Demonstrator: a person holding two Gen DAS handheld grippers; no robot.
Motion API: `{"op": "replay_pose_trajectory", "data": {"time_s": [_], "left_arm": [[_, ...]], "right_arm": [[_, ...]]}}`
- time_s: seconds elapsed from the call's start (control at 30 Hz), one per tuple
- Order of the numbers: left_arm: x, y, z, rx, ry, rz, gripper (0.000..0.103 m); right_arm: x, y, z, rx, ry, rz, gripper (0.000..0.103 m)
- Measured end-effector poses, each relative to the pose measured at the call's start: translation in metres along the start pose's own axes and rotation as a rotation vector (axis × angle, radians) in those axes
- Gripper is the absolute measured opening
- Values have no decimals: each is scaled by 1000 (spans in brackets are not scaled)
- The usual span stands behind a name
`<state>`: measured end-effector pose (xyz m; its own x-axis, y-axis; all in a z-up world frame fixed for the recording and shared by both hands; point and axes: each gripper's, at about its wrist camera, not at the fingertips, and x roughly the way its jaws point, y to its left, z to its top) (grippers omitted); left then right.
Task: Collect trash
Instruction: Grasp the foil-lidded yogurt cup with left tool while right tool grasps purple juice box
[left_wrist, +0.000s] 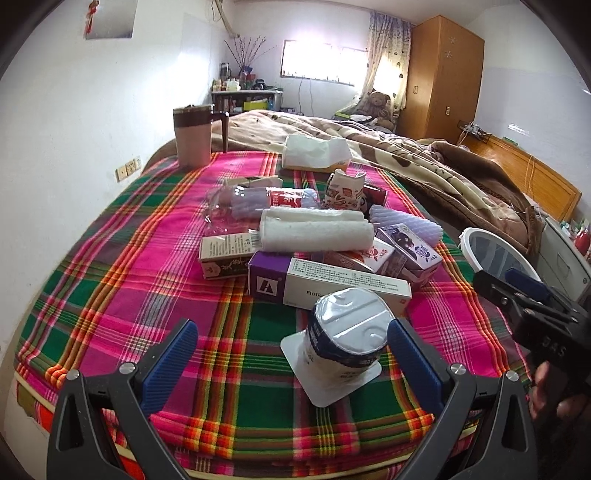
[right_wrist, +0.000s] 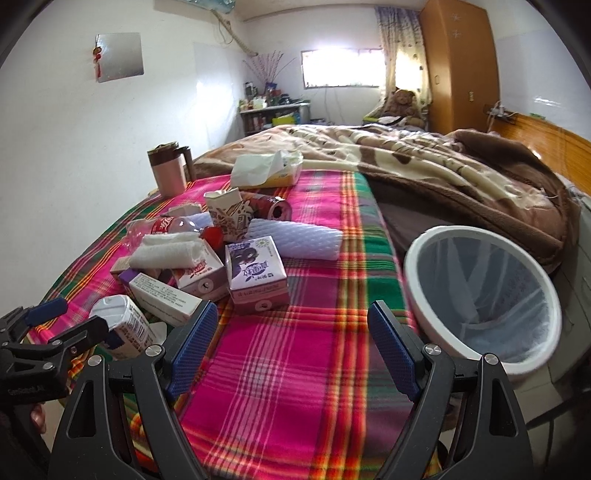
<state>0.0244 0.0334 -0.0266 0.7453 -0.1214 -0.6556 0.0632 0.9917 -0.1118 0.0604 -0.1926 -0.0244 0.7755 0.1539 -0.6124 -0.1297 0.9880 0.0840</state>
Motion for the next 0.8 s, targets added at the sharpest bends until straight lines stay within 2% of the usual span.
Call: {"op": "replay_pose_trajectory", "data": {"time_s": [0.33, 0.53, 0.63, 0.7, 0.73, 0.8], "left_arm": [[4, -8, -2, 38, 13, -114, 103], [19, -12, -3, 48, 43, -126, 102], [24, -8, -3, 31, 61, -134, 94], [26, -5, -3, 19, 65, -136, 84], [27, -4, -2, 14, 68, -136, 83], [28, -2, -2, 3, 68, -137, 78]], "right_arm": [[41, 7, 16, 14, 76, 50, 85], [59, 19, 21, -28, 121, 75, 85], [66, 22, 22, -33, 147, 80, 85], [68, 22, 23, -34, 151, 78, 85], [68, 22, 22, -35, 152, 81, 84], [71, 22, 23, -39, 160, 83, 74]]}}
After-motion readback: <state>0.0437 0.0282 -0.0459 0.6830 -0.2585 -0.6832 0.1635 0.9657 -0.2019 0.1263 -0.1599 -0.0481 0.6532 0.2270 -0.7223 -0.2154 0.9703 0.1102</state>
